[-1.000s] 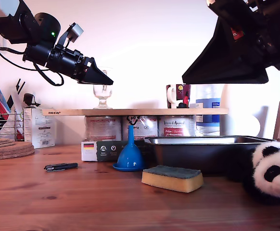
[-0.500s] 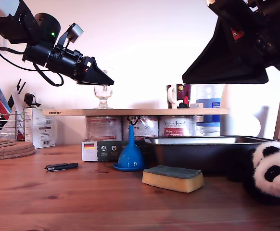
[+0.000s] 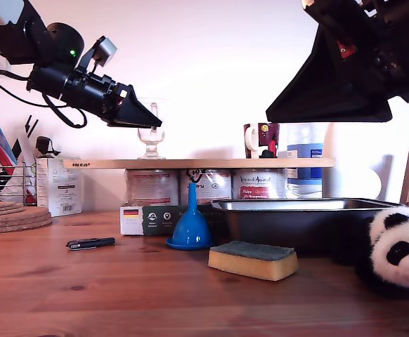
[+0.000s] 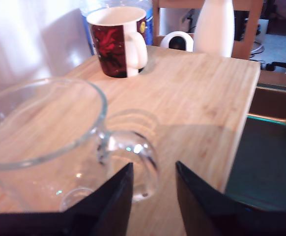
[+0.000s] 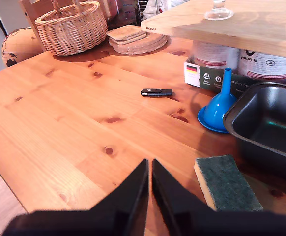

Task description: Pick up the glass cup and place it on the shelf at the back

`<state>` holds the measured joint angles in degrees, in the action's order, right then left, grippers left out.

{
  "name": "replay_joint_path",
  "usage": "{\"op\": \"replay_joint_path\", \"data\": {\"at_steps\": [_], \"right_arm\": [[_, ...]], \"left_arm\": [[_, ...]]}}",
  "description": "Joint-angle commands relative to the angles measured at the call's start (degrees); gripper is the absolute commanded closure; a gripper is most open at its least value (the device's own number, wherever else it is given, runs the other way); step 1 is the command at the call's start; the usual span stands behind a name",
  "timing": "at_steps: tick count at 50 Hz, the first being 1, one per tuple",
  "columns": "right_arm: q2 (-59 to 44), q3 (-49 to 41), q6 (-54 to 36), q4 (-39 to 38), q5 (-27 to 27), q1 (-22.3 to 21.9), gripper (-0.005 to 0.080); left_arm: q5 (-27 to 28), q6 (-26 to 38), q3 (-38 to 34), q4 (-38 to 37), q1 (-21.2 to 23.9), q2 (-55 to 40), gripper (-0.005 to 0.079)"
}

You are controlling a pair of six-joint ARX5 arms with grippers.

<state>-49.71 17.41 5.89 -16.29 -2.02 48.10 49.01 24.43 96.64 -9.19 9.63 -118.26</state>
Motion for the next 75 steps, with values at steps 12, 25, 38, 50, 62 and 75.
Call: {"op": "replay_joint_path", "data": {"at_steps": [12,25,38,50,62,75], "right_arm": [[-0.26,0.07,-0.33,-0.57,-0.04,0.15,0.0764],[-0.26,0.07,-0.35,-0.57,-0.04,0.15,0.0765],[-0.26,0.07,-0.35,-0.55,-0.07,0.15,0.0765],[-0.26,0.07,-0.35,-0.55,-0.07,0.13,0.0764],[-0.28,0.07,-0.35,-0.59,-0.07,0.11,0.0764],[-0.22,0.07,-1.57,-1.6,-6.34,-1.53,0.0765]], "left_arm": [[0.31,0.04,0.96,-0.26,-0.15,0.2,0.0504],[0.31,0.04,0.96,-0.31,-0.59,0.31,0.0504],[0.98,1.36,0.96,-1.6,-1.36,1.55,0.0504],[1.09,2.23,0.96,-3.32,-2.03,3.26,0.0505],[1.09,4.59,0.96,-8.94,-3.3,6.51,0.0549],[1.09,6.36,0.96,-15.65,-3.63,11.43,0.0763]]}}
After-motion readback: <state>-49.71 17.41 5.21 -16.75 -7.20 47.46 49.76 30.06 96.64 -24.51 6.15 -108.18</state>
